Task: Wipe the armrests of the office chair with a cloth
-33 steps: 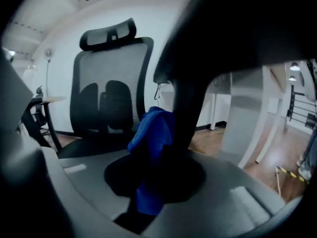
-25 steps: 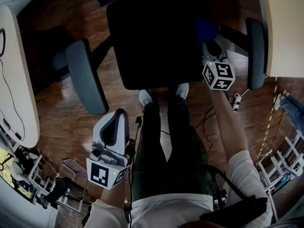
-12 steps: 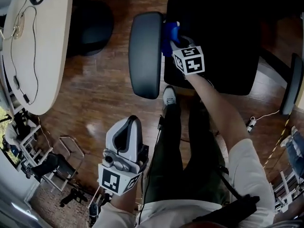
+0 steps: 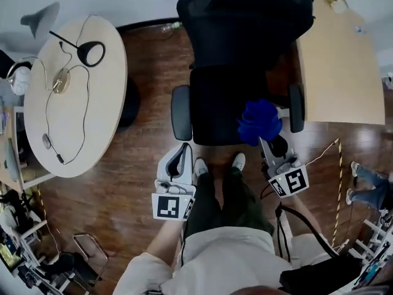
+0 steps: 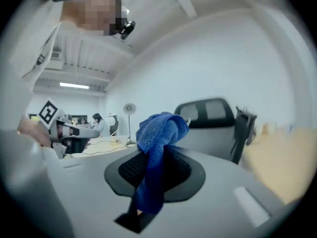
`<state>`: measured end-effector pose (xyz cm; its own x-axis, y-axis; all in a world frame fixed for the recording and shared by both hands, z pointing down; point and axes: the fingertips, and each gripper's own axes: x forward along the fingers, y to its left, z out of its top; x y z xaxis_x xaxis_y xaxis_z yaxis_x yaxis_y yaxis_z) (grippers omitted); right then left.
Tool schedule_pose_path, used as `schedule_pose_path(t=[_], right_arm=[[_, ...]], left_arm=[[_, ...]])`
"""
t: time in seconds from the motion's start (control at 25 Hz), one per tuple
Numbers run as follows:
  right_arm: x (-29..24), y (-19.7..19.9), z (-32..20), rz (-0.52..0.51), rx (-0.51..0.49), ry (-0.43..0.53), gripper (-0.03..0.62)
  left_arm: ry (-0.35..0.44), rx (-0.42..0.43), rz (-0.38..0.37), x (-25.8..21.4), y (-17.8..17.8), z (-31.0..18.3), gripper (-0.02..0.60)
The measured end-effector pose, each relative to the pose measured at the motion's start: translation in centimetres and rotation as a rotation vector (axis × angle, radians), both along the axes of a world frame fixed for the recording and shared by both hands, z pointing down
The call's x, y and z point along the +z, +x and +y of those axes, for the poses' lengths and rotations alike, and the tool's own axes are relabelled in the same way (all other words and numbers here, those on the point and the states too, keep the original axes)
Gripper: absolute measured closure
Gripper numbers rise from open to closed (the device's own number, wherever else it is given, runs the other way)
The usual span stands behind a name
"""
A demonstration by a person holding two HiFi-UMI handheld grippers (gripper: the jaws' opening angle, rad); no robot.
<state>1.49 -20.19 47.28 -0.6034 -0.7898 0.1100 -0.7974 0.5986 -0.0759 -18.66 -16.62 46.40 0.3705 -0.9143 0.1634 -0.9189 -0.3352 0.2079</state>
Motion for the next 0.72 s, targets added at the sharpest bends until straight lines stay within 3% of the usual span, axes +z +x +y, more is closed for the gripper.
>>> schedule_pose_path(t=[0.16,0.32,0.48,0.72], right_arm=[[-13.1,5.2,5.1,-0.002,0.100,0.110,0.519],[-18.3,8.7,9.8,-0.008,0.068,0.195,0.517],[-21.2,12.7,15.5,-0.057,0.075,0.260,0.517],[-22.6,18.7,25.0,-0.116,0.031,0.286,0.517]], left_arm=[[0.102,0.105,-0.021,-12.3,4.7,0.6,0.581],[0.268,0.174,-0.081,-21.1,9.1,4.5,0.581],[0.294,0.162,-0.141,-24.3,12.1,10.7,0.558],[0.275,0.122,-0.049,-25.0,18.8,20.2,0.558]])
